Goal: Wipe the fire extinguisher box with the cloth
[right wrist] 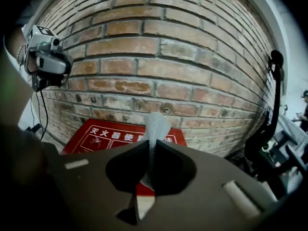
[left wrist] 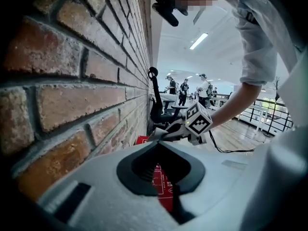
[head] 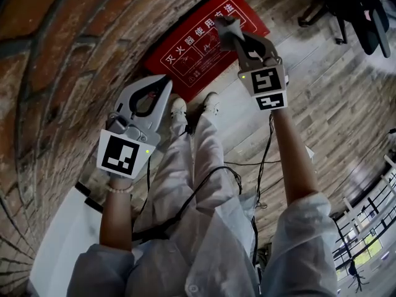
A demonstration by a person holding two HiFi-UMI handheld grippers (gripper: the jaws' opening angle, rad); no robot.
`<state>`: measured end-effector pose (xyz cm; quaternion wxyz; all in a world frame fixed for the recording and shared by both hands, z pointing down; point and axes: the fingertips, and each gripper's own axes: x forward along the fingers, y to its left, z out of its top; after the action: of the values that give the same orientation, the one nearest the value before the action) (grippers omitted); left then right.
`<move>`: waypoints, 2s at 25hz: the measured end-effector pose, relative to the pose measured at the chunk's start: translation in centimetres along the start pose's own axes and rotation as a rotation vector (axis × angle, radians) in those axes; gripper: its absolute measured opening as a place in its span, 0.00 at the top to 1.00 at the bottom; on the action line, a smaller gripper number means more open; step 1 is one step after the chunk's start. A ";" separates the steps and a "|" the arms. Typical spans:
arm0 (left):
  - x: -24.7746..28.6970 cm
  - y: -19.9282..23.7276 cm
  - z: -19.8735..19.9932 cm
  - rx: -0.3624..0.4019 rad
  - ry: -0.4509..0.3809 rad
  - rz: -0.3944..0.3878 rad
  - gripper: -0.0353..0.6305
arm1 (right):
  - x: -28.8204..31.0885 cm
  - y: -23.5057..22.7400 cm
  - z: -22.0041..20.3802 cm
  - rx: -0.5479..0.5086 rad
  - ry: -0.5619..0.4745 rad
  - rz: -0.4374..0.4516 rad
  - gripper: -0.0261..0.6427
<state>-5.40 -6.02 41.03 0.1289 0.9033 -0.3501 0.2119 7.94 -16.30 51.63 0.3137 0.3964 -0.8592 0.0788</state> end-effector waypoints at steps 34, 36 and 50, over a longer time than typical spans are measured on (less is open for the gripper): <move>4.4 0.7 0.8 0.000 0.015 -0.004 0.95 | 3.1 -9.7 -9.1 -0.026 0.267 -0.118 0.93; 4.4 0.7 0.8 -0.003 0.015 -0.004 0.95 | 3.2 -9.6 -9.1 -0.028 0.266 -0.119 0.93; 4.0 1.0 0.8 0.011 0.016 -0.008 0.95 | 3.0 -9.3 -9.0 -0.016 0.249 -0.145 0.94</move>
<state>-3.17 -9.35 42.35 0.1275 0.9036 -0.3442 0.2208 17.54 -20.96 59.50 0.4258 0.4421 -0.7834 0.0976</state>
